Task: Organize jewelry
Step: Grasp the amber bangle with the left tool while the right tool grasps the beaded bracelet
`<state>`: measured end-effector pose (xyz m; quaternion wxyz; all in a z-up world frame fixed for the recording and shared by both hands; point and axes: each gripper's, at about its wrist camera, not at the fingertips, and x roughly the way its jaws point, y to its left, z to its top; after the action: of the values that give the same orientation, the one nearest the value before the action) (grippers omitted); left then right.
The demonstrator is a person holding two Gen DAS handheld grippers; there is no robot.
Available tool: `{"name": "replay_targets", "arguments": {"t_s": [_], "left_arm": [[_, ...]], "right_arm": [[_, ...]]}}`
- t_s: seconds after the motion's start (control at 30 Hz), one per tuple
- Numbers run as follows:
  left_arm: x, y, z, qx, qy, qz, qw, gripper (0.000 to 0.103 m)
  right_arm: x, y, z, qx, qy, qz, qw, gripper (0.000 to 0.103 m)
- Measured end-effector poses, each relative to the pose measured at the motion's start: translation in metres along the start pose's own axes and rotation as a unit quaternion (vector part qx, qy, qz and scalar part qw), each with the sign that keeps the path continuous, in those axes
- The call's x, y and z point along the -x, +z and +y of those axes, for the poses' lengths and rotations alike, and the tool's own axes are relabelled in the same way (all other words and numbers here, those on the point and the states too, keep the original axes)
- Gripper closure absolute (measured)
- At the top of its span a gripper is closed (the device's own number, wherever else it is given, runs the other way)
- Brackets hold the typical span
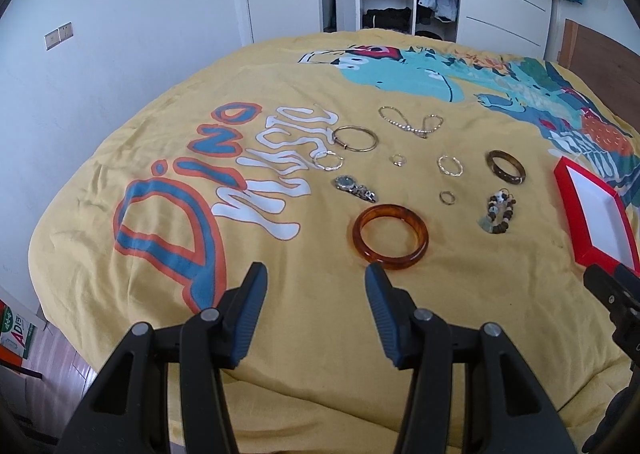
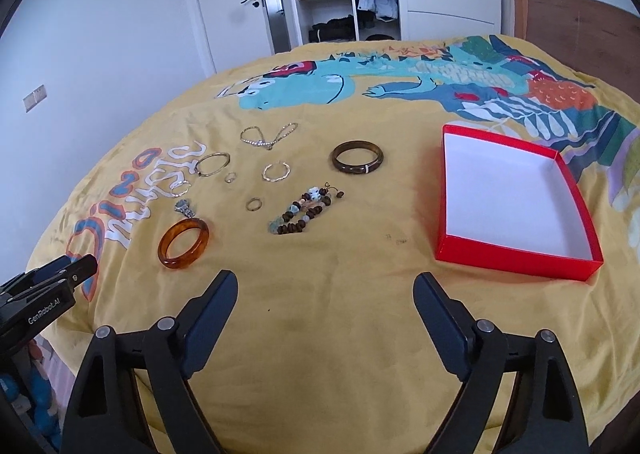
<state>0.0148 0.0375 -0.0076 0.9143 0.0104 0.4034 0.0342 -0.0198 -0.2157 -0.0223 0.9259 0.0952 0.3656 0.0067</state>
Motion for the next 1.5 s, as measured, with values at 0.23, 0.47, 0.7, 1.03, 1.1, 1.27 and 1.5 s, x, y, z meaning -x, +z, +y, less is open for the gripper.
{"name": "replay_targets", "arguments": {"t_s": [0.23, 0.47, 0.7, 1.03, 1.1, 1.27, 1.5], "left_arm": [[-0.039, 0.018, -0.005, 0.01, -0.004, 0.014, 0.9998, 0.054], [-0.09, 0.029, -0.011, 0.023, -0.01, 0.04, 0.9989, 0.055], [-0.127, 0.029, -0.012, 0.029, -0.023, 0.066, 0.9971, 0.055], [-0.14, 0.026, -0.016, 0.018, -0.039, 0.072, 0.9965, 0.057], [-0.14, 0.025, -0.016, 0.018, -0.044, 0.07, 0.9964, 0.06], [-0.138, 0.024, -0.017, 0.014, -0.058, 0.066, 0.996, 0.071], [-0.133, 0.026, -0.019, 0.007, -0.065, 0.061, 0.996, 0.09]], "right_arm": [[-0.032, 0.015, 0.001, -0.014, 0.024, 0.011, 1.0, 0.019], [-0.085, 0.036, 0.007, -0.029, 0.044, 0.036, 0.998, 0.022], [-0.142, 0.048, 0.013, -0.031, 0.04, 0.065, 0.997, 0.027], [-0.167, 0.037, 0.016, -0.03, 0.024, 0.072, 0.997, 0.035], [-0.168, 0.036, 0.014, -0.03, 0.022, 0.067, 0.997, 0.04], [-0.167, 0.035, 0.008, -0.038, 0.033, 0.059, 0.997, 0.051], [-0.164, 0.038, 0.0, -0.034, 0.065, 0.056, 0.996, 0.083]]}}
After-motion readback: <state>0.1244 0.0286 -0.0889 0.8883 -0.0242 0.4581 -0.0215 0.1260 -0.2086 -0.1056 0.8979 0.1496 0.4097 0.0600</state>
